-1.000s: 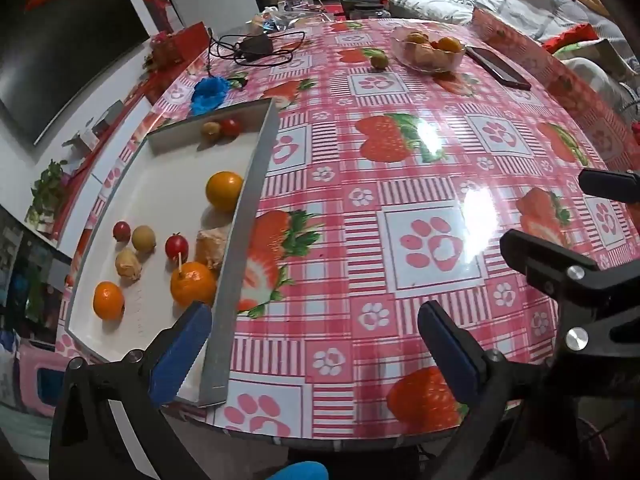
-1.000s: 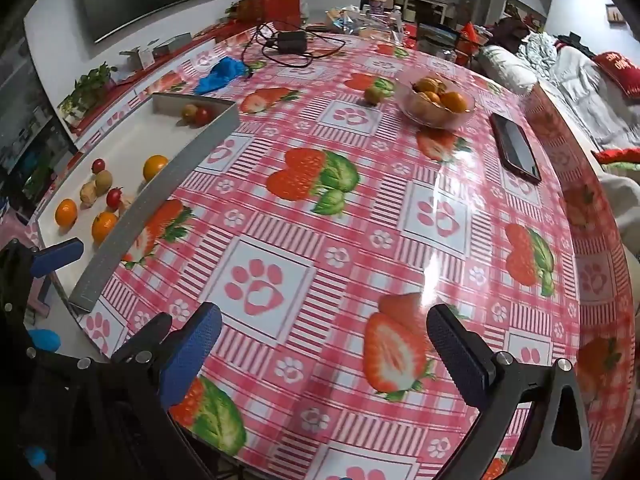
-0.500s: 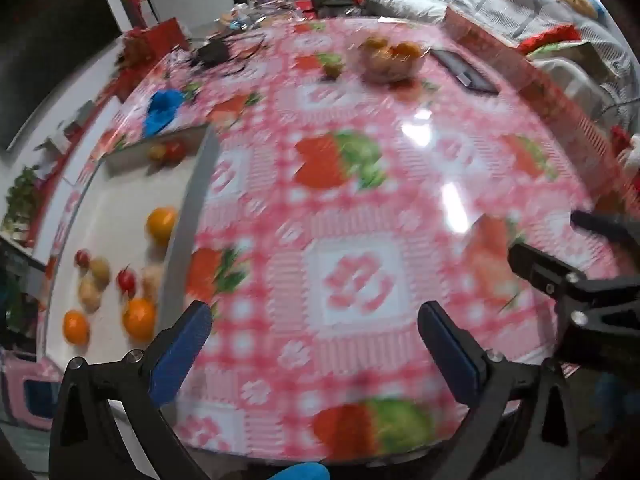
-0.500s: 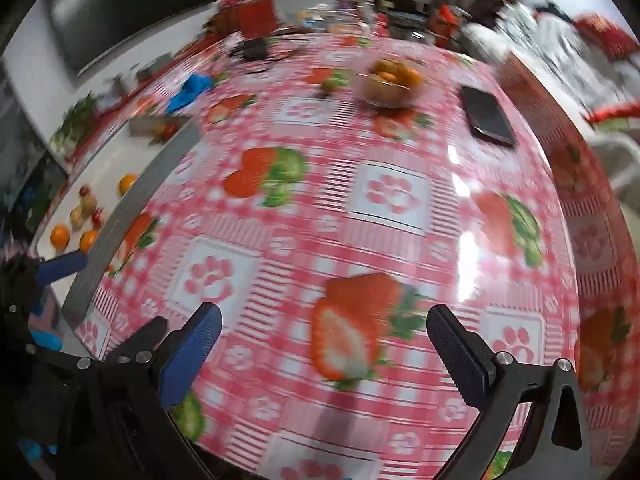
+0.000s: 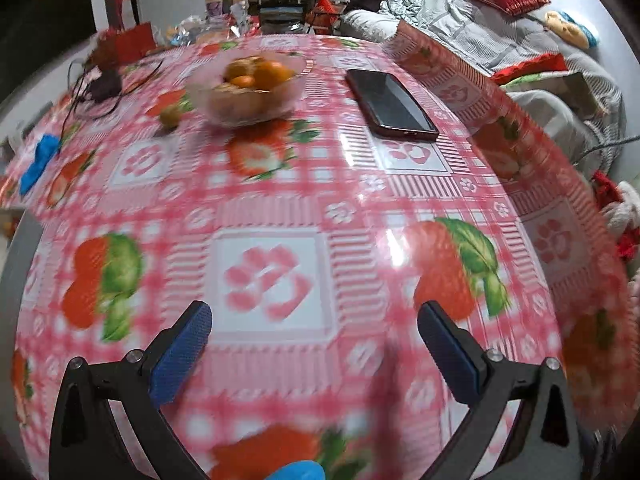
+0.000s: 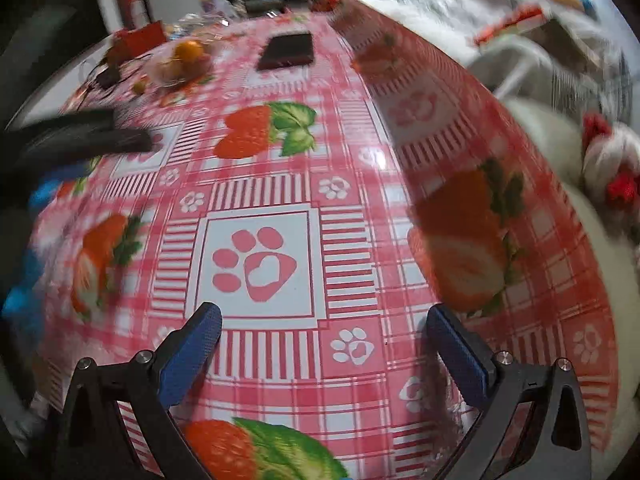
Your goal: Organize fruits
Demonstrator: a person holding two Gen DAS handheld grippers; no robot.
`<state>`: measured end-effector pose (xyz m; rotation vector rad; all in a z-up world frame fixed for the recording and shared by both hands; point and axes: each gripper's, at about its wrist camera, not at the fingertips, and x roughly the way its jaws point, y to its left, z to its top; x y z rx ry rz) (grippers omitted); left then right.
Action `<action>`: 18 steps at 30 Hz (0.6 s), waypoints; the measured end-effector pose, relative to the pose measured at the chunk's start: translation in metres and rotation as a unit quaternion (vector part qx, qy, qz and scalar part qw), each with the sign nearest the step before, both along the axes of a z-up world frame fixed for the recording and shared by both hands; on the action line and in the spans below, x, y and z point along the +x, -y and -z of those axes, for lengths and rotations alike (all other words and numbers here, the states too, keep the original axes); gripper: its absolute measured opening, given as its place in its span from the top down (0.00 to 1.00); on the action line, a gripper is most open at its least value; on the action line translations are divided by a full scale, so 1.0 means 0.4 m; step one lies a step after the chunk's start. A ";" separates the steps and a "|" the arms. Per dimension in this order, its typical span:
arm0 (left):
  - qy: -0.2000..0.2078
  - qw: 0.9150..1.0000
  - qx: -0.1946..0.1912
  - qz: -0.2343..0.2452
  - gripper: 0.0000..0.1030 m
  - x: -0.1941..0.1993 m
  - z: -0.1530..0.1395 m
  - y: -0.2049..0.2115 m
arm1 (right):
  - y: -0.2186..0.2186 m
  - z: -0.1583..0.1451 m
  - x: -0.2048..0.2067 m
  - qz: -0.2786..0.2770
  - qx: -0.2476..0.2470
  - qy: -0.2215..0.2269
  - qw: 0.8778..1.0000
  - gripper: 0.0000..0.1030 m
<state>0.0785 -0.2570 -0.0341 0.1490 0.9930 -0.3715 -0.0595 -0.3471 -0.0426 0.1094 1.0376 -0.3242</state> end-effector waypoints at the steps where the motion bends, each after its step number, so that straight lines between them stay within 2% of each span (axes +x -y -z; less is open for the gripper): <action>1: 0.007 1.000 0.011 0.000 0.00 0.006 0.011 0.021 | 0.001 -0.001 -0.008 0.001 0.001 0.007 1.000 0.00; 2: 0.017 0.999 0.029 -0.003 0.00 0.015 0.028 0.045 | 0.004 -0.001 -0.011 0.003 0.004 0.012 1.000 0.00; 3: 0.039 0.999 0.029 -0.007 0.00 0.026 0.028 0.064 | 0.002 -0.003 -0.014 0.004 0.002 0.016 1.000 0.00; 4: 0.041 0.998 0.034 -0.015 0.00 0.041 0.032 0.075 | 0.003 -0.003 -0.015 0.004 0.000 0.019 1.000 0.00; 8: 0.030 0.999 0.015 -0.024 0.00 0.072 0.038 0.082 | 0.001 0.002 -0.013 0.014 -0.004 0.029 0.999 0.00; 18: 0.030 0.999 0.015 -0.022 0.00 0.075 0.038 0.082 | -0.001 0.007 -0.021 0.020 -0.015 0.055 0.998 0.00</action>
